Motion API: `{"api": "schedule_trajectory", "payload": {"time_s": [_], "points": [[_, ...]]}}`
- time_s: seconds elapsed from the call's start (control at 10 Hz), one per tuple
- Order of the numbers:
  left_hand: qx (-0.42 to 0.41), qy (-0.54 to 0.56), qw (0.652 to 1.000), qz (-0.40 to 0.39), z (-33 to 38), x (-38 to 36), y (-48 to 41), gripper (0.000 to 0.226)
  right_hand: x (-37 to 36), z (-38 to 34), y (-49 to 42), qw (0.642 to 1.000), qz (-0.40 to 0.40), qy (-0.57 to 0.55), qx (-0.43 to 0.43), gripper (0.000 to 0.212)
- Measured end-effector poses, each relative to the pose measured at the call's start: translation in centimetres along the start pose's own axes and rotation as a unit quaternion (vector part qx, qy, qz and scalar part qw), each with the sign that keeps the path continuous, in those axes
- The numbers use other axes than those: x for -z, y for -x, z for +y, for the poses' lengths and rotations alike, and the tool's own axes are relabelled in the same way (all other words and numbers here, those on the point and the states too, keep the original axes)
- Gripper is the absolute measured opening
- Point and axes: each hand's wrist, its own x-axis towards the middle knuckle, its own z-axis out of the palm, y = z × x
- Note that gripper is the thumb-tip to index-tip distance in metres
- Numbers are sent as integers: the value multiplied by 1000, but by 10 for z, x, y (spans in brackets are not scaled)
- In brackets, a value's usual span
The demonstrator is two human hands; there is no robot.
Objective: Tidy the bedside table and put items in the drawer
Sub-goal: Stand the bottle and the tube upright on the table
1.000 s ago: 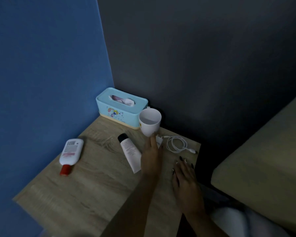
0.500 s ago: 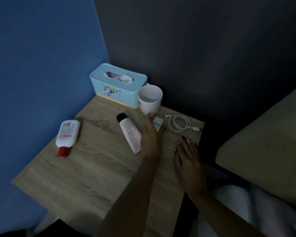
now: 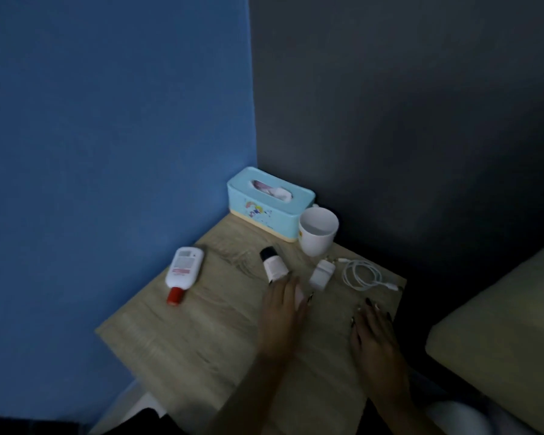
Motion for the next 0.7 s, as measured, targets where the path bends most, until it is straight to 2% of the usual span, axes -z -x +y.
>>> {"api": "schedule_trajectory", "payload": {"time_s": [0.1, 0.2, 0.3, 0.4, 0.5, 0.6, 0.7], "points": [[34, -88, 996, 4, -35, 32, 20, 40, -6, 1, 3, 997, -29, 32, 66, 64], [80, -155, 984, -15, -65, 61, 36, 42, -11, -1, 3, 994, -15, 28, 107, 55], [92, -199, 976, -9, -84, 98, 33, 34, 3, -41, -2, 991, -20, -53, 117, 58], [74, -208, 975, 3, -105, 131, 10, 43, 27, -94, -29, 982, -20, -79, 170, 43], [69, -213, 974, 19, -115, 160, -15, 48, 38, -133, -57, 979, -57, -131, 142, 49], [130, -199, 967, -93, -115, 177, -40, 61, 44, -159, -83, 985, -103, -95, 106, 65], [151, -206, 960, -119, -131, 169, -57, 76, 23, -158, -98, 985, -126, -95, 75, 72]]}}
